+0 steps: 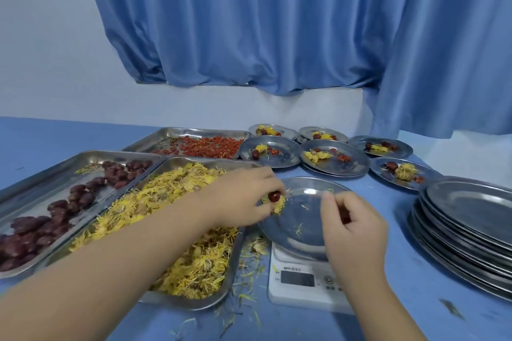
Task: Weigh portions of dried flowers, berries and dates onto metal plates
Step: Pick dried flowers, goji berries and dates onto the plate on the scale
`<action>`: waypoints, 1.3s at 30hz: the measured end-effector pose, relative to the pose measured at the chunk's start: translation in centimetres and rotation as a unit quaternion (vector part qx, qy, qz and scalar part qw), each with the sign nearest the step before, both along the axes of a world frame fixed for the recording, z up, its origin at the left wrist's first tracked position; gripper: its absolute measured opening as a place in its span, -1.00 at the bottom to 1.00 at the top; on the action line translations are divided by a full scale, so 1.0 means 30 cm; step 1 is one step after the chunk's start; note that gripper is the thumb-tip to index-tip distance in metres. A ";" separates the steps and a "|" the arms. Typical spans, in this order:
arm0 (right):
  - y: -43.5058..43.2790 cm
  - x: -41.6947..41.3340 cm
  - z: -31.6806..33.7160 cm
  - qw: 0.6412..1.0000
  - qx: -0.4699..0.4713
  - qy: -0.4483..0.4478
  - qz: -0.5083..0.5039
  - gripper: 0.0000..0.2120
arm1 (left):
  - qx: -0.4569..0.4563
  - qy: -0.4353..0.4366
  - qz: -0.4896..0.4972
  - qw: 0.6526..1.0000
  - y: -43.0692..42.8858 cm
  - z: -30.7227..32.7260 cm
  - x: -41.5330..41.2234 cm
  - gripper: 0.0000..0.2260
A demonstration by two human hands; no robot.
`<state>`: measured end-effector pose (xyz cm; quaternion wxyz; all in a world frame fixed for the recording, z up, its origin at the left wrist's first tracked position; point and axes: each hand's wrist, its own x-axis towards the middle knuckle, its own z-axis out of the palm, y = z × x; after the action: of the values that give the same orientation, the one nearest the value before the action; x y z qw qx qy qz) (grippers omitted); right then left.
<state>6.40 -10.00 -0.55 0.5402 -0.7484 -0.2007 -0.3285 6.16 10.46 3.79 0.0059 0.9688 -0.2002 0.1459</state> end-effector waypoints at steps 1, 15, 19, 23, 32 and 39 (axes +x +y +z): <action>0.000 0.000 -0.001 1.000 0.012 0.012 0.003 -0.64 | 0.022 0.001 -0.015 1.000 -0.032 -0.010 0.009 -0.69; -0.013 0.090 0.114 0.987 -0.061 0.079 0.125 -0.67 | -0.020 0.049 0.085 0.995 0.114 0.039 0.090 -0.62; -0.015 0.198 0.211 0.972 -0.159 0.088 0.150 -0.72 | -0.016 0.034 0.189 0.981 0.291 0.073 0.170 -0.68; -0.009 0.301 0.257 0.952 -0.203 0.125 0.192 -0.81 | -0.089 0.053 0.312 0.944 0.523 0.078 0.251 -0.75; -0.014 0.451 0.221 0.913 -0.340 0.156 0.165 -0.83 | -0.134 0.094 0.342 0.925 0.577 -0.004 0.497 -0.82; -0.051 0.496 0.191 0.895 -0.396 0.152 0.138 -0.75 | -0.113 0.165 0.346 0.917 0.561 -0.040 0.723 -0.64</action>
<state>21.28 -11.54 5.18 0.2625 -0.9059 -0.3314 -0.0261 27.85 27.30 2.58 0.0971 0.9809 0.1687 -0.0015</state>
